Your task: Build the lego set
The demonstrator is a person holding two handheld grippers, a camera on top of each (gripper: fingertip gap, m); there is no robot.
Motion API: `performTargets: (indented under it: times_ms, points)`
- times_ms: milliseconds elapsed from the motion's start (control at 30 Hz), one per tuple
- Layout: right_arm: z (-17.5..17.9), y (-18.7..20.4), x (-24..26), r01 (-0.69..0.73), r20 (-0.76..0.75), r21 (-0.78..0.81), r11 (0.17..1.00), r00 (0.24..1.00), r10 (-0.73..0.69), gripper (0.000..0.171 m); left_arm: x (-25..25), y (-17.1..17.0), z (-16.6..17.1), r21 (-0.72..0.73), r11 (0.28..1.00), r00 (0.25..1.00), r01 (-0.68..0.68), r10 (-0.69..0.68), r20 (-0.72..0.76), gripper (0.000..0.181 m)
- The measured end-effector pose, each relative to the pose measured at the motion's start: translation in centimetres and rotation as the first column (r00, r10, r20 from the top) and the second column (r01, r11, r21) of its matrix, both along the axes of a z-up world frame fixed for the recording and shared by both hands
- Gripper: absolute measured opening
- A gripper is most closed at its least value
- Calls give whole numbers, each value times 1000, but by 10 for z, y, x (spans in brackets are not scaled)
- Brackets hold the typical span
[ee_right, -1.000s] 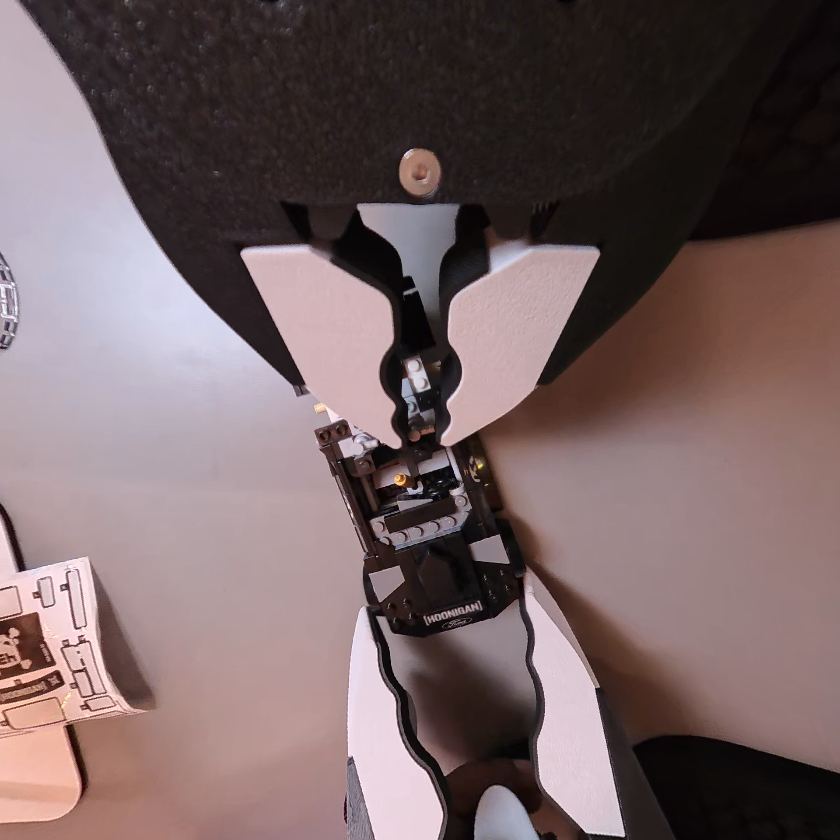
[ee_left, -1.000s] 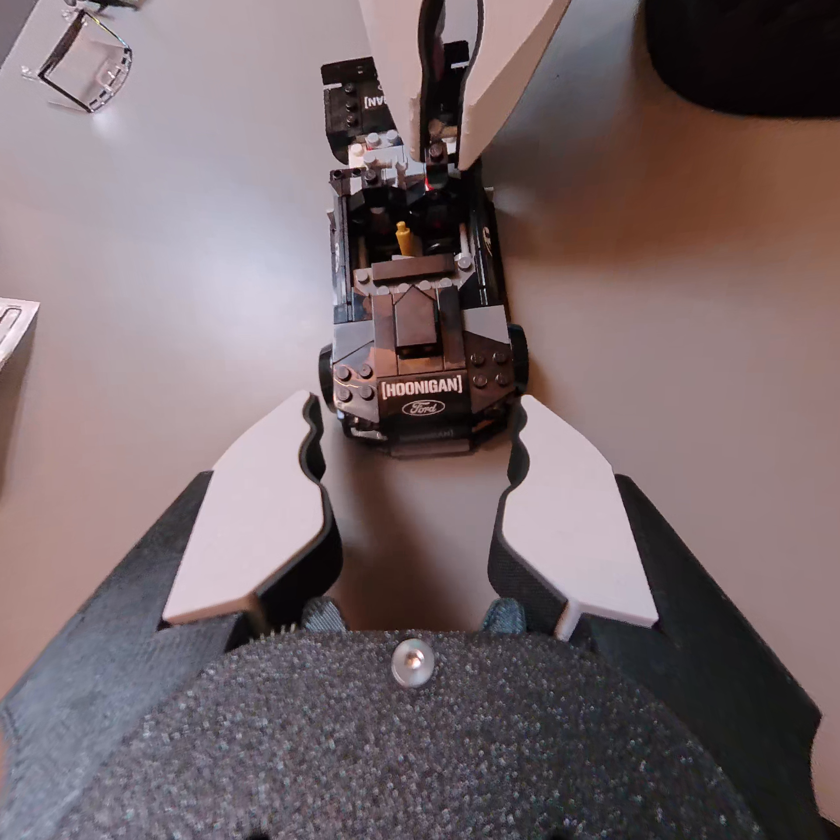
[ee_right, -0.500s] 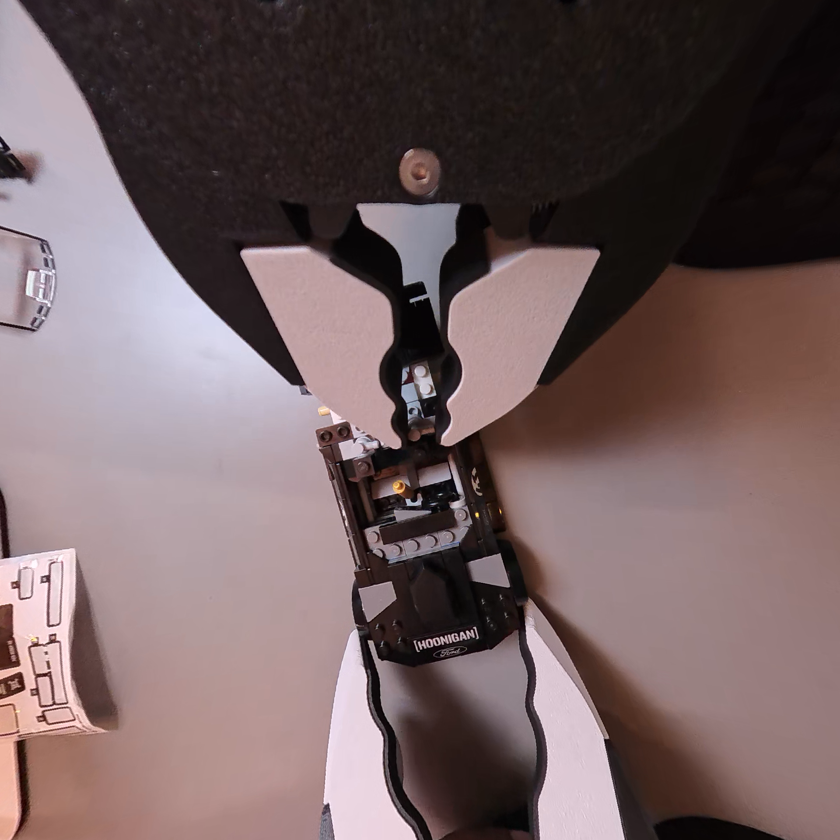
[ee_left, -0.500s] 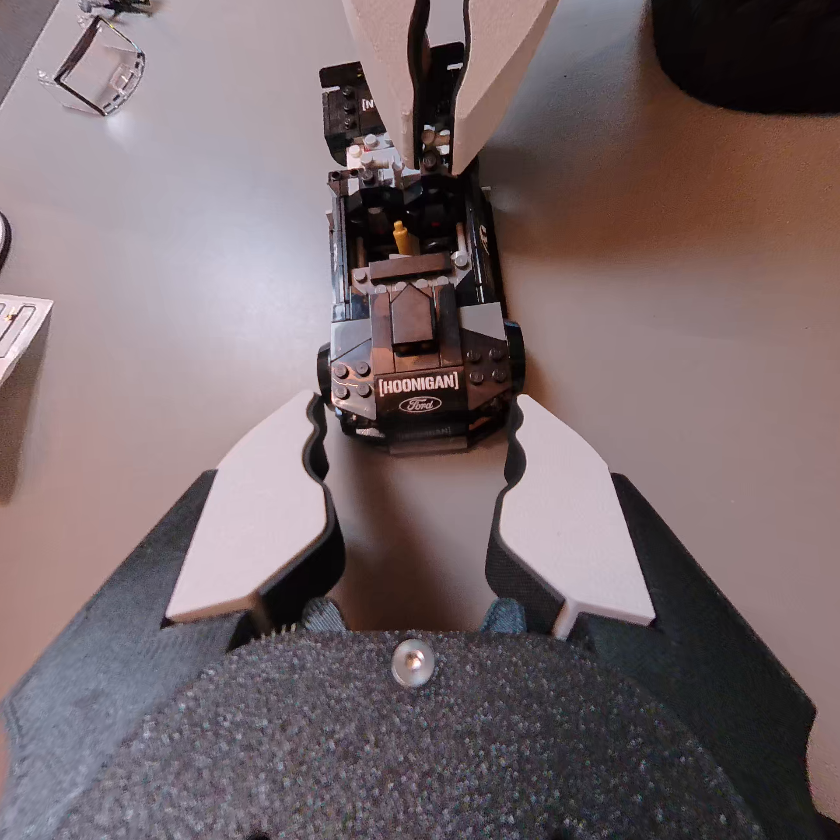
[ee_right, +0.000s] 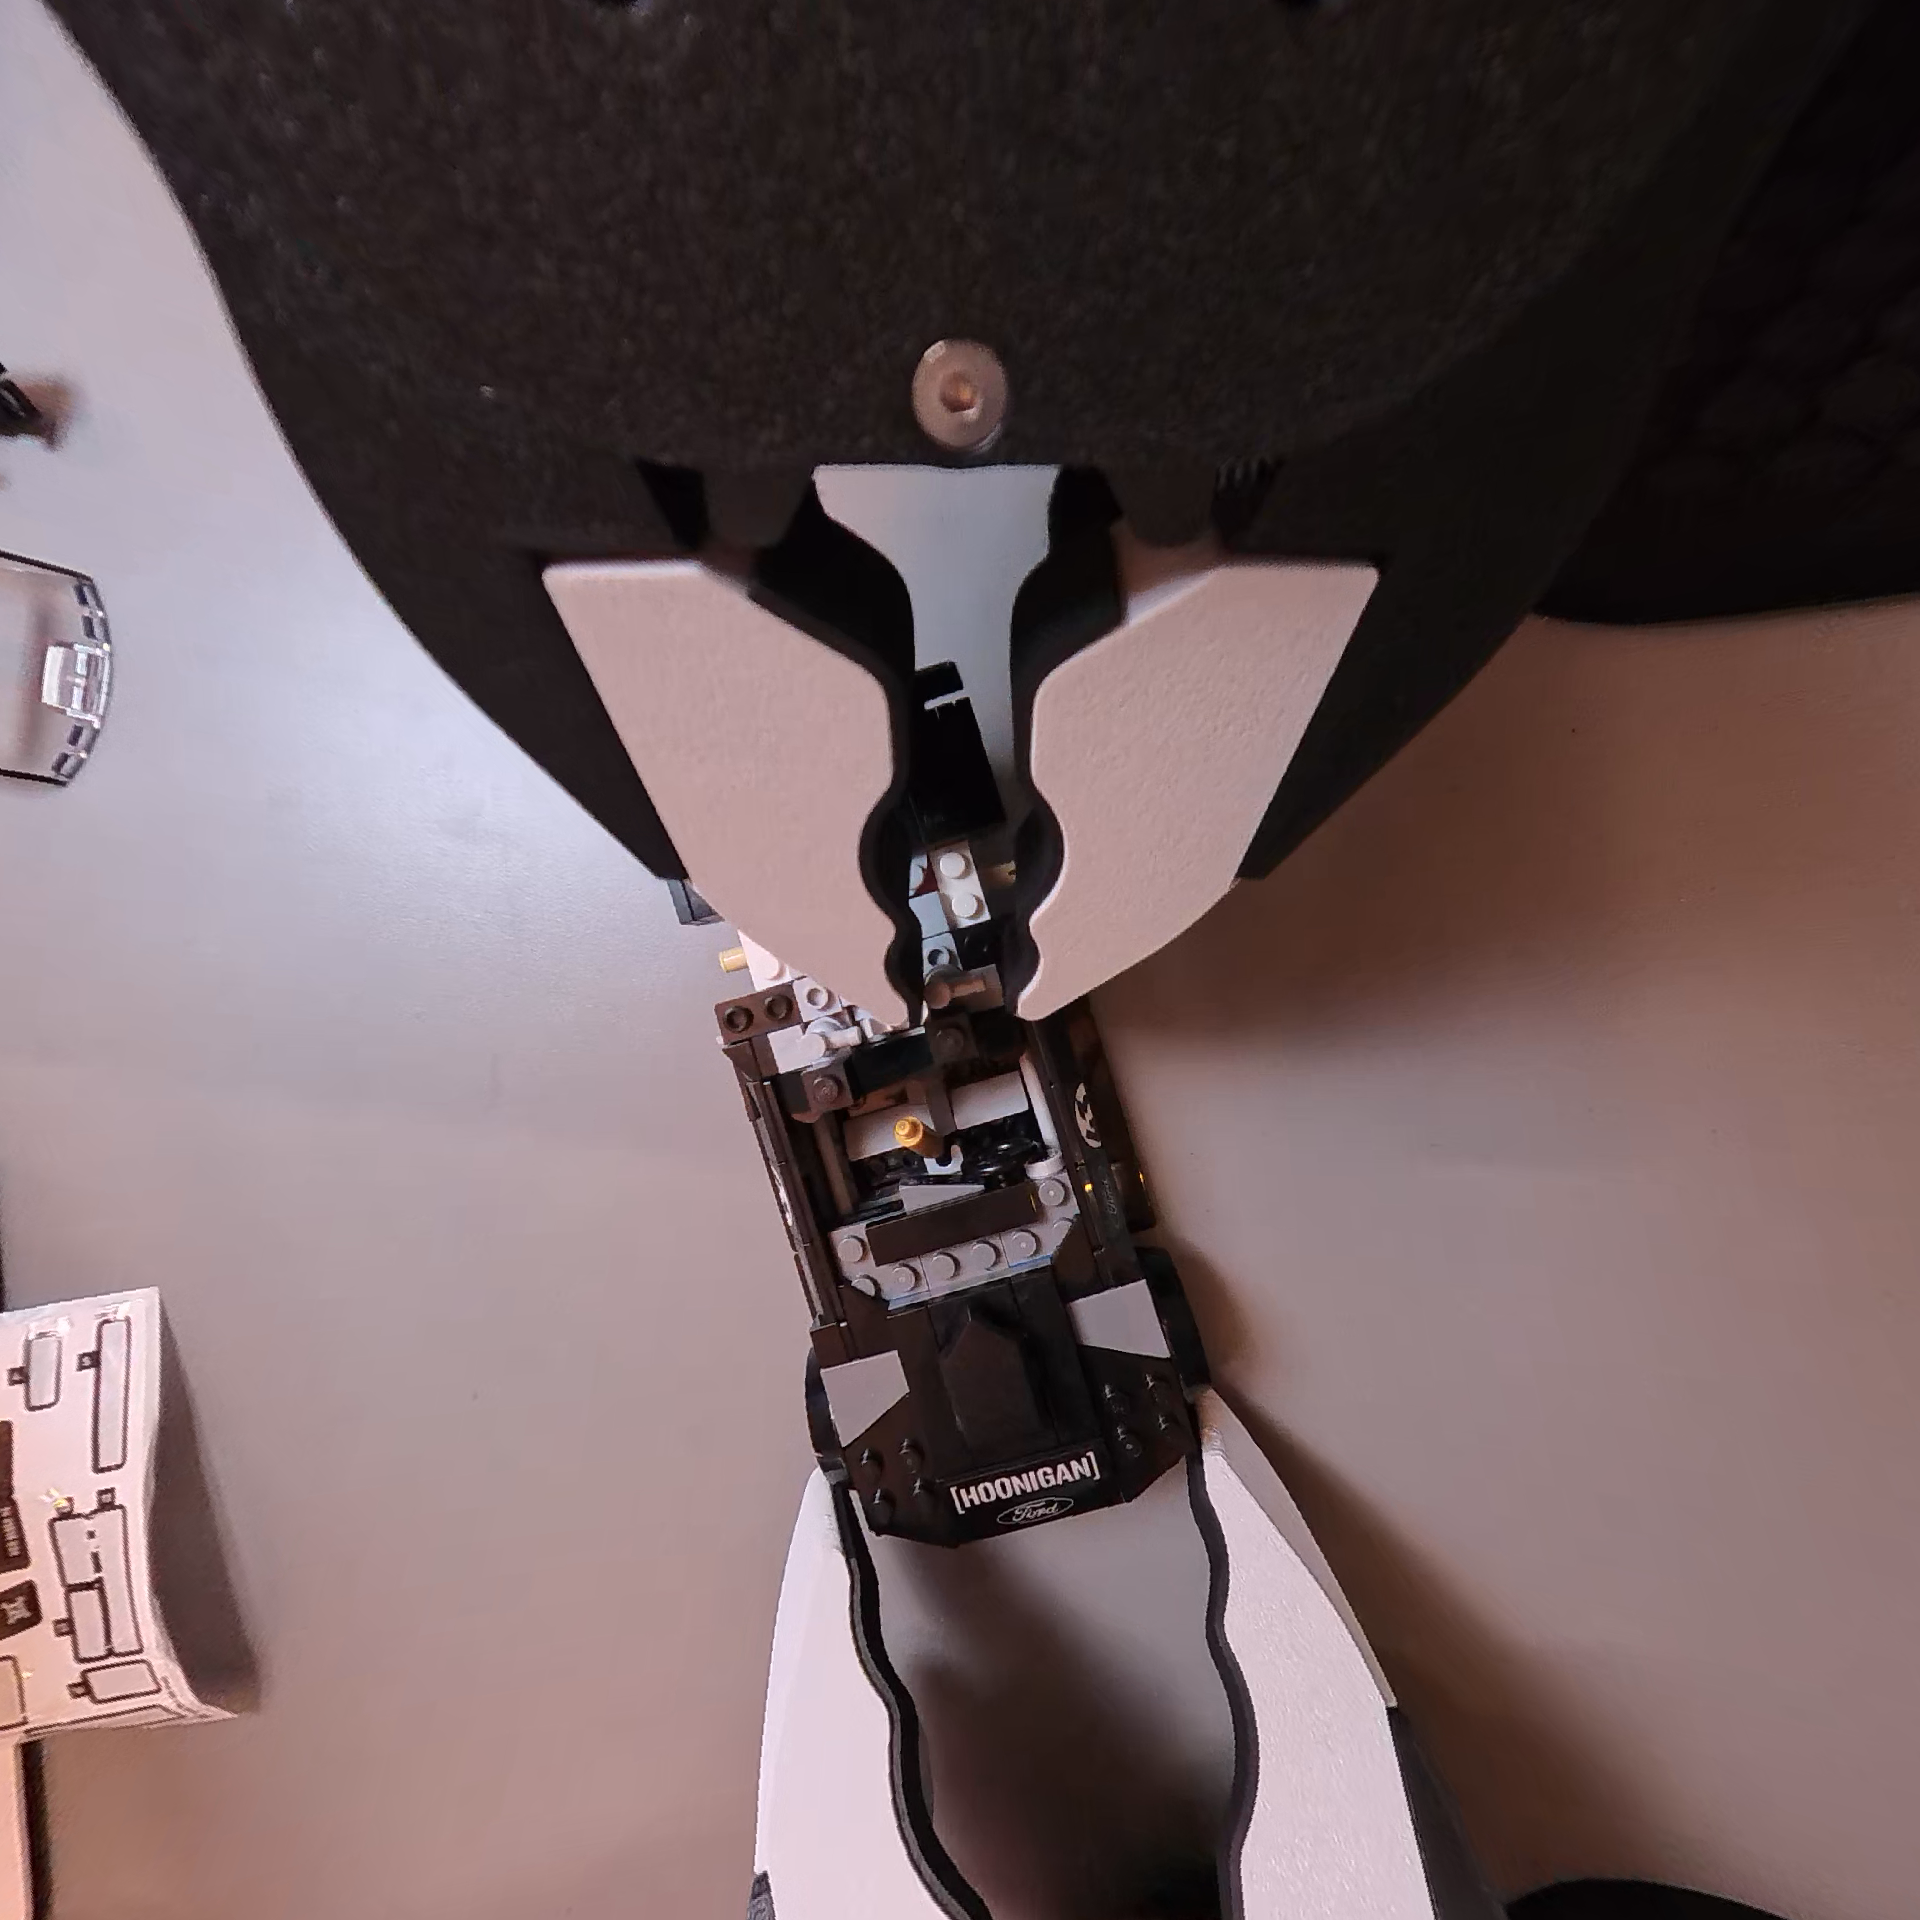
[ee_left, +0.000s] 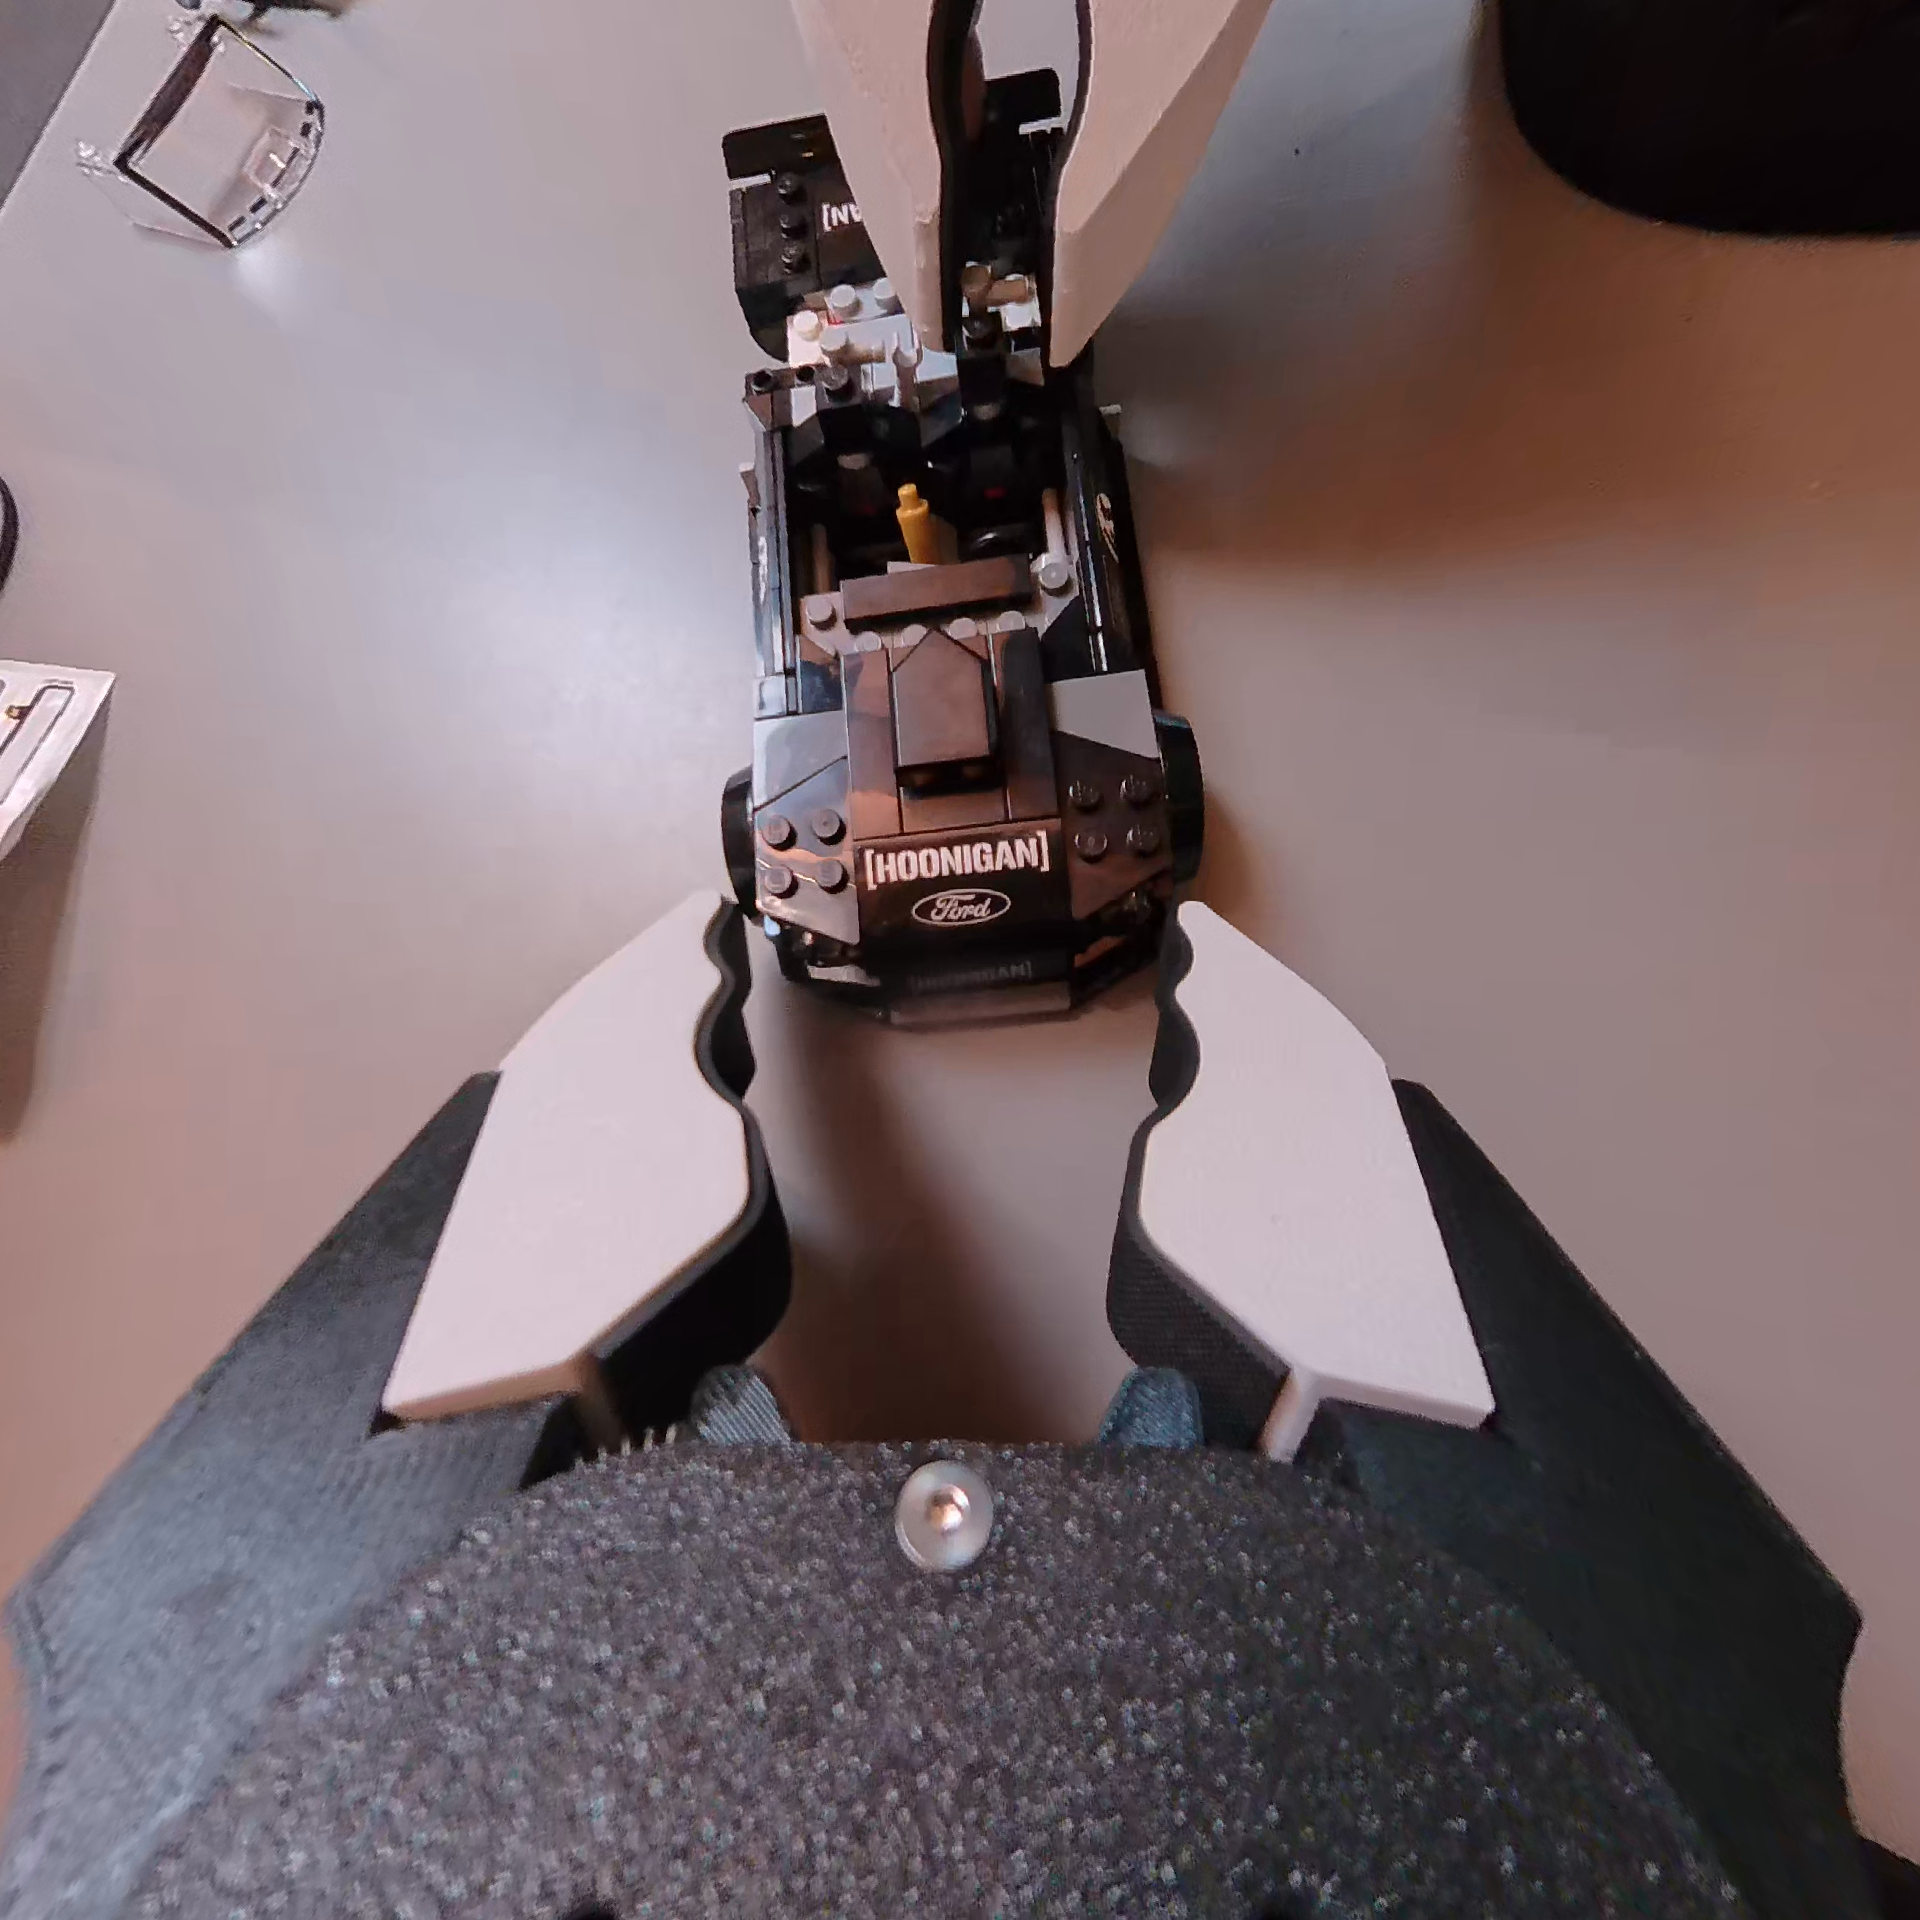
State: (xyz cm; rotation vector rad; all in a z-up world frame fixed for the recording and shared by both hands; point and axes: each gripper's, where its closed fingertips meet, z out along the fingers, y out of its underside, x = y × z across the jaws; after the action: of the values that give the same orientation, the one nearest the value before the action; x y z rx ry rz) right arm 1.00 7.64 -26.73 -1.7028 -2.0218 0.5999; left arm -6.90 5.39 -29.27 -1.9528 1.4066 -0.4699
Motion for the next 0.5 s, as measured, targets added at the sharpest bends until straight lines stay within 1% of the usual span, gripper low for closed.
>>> performTargets:
  times_ms: [500]
  points:
    - [8, 3, 4, 44, -12, 25, 999, 999, -44, 16, 0, 0, 1, 2, 1000, 1000, -1, 1, 8, 75]
